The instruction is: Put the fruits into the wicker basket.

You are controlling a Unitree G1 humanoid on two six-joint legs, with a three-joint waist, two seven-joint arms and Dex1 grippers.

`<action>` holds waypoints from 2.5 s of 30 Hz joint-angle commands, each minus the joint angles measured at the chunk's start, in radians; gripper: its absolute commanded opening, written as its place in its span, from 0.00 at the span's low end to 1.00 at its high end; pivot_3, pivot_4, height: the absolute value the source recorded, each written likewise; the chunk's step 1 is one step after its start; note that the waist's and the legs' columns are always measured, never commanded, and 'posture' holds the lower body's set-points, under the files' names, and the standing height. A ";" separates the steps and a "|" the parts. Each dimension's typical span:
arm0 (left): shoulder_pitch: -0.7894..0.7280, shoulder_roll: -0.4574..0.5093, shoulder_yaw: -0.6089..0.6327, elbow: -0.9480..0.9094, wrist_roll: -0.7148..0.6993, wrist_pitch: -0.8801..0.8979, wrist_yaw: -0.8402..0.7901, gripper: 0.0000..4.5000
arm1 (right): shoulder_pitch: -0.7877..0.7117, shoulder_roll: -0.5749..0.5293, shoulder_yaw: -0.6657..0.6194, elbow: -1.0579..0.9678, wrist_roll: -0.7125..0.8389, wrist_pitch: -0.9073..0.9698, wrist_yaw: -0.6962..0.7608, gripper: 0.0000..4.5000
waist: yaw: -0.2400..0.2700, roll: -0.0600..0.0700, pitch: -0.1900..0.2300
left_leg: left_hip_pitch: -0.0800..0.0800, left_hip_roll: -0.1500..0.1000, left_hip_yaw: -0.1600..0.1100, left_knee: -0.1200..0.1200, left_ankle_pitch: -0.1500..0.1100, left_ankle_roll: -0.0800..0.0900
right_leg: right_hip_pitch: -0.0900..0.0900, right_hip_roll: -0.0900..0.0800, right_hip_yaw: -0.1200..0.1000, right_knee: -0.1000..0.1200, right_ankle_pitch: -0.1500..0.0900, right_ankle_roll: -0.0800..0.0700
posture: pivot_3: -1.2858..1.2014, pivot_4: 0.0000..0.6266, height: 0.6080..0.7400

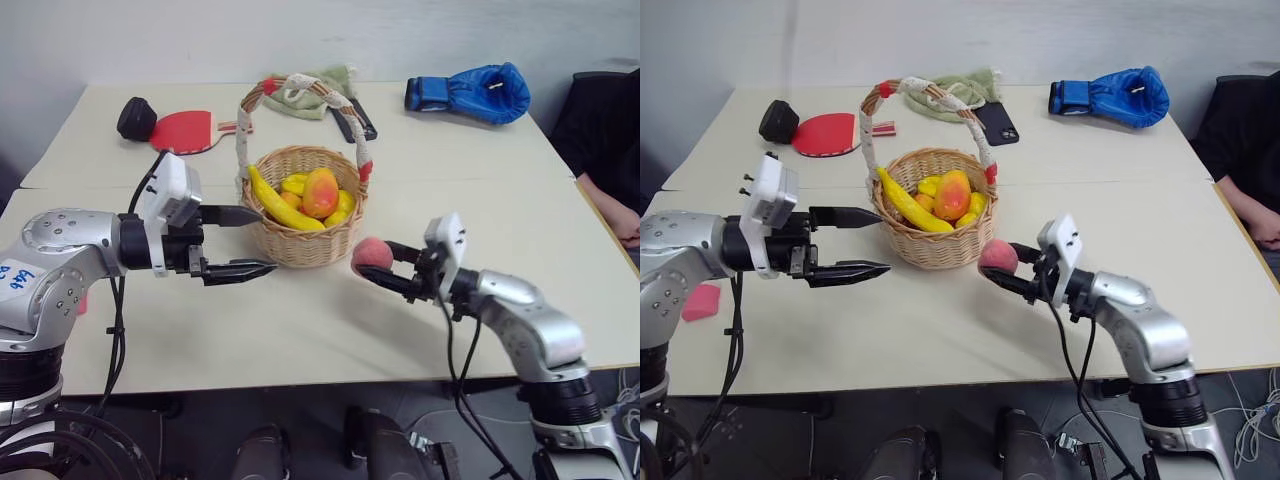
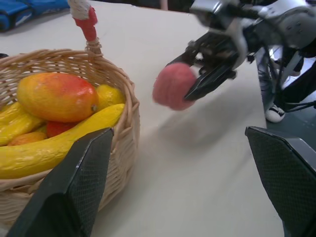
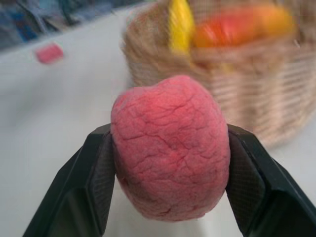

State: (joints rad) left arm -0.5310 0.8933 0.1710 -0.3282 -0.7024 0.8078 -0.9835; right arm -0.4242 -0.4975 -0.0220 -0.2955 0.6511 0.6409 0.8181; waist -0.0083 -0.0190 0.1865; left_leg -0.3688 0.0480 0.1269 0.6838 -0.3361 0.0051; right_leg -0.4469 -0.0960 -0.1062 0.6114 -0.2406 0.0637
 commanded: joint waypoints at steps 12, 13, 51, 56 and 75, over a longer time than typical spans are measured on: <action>0.025 0.022 0.139 -0.006 -0.045 0.015 0.061 1.00 | -0.498 0.361 0.233 0.445 -0.303 -0.157 -0.255 0.70 | -0.020 0.000 0.000 | -0.004 -0.001 -0.002 0.000 0.001 -0.003 | -0.003 -0.003 -0.001 0.003 -0.002 -0.004 | 0.52 0.24 1.00; 0.030 0.020 0.143 -0.011 -0.048 0.016 0.066 1.00 | -0.507 0.374 0.233 0.474 -0.321 -0.169 -0.267 0.74 | -0.020 0.000 0.000 | -0.004 -0.001 -0.002 0.000 0.001 -0.003 | -0.003 -0.003 -0.001 0.003 -0.002 -0.004 | 0.52 0.24 1.00; -0.045 -0.031 0.088 -0.008 -0.070 0.003 0.141 1.00 | -0.496 0.318 0.019 0.525 -0.351 -0.219 -0.383 0.35 | -0.023 0.000 0.000 | -0.004 0.001 0.000 -0.001 0.002 -0.004 | -0.006 -0.001 0.002 0.005 -0.003 -0.004 | 0.52 0.24 1.00; -0.053 -0.044 0.074 -0.004 -0.068 -0.004 0.143 1.00 | -0.472 0.300 0.015 0.449 -0.346 -0.199 -0.370 0.05 | -0.023 0.000 0.000 | -0.003 0.001 0.000 -0.001 0.002 -0.005 | -0.006 -0.001 0.002 0.006 -0.003 -0.004 | 0.52 0.24 1.00; -0.178 -0.163 -0.029 0.108 -0.038 -0.059 0.095 1.00 | -0.175 -0.061 -0.308 0.330 -0.390 -0.231 -0.456 0.05 | -0.021 0.001 0.000 | -0.003 -0.001 0.003 -0.002 0.003 -0.004 | -0.006 0.001 0.001 0.004 -0.002 -0.003 | 0.52 0.24 1.00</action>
State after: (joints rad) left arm -0.6843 0.7217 0.1332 -0.2163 -0.7408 0.7719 -0.8791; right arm -0.5957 -0.5537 -0.2934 0.0523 0.2530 0.4391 0.3794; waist -0.0295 -0.0185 0.1869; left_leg -0.3704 0.0471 0.1313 0.6818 -0.3333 0.0007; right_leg -0.4530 -0.0952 -0.1046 0.6156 -0.2422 0.0611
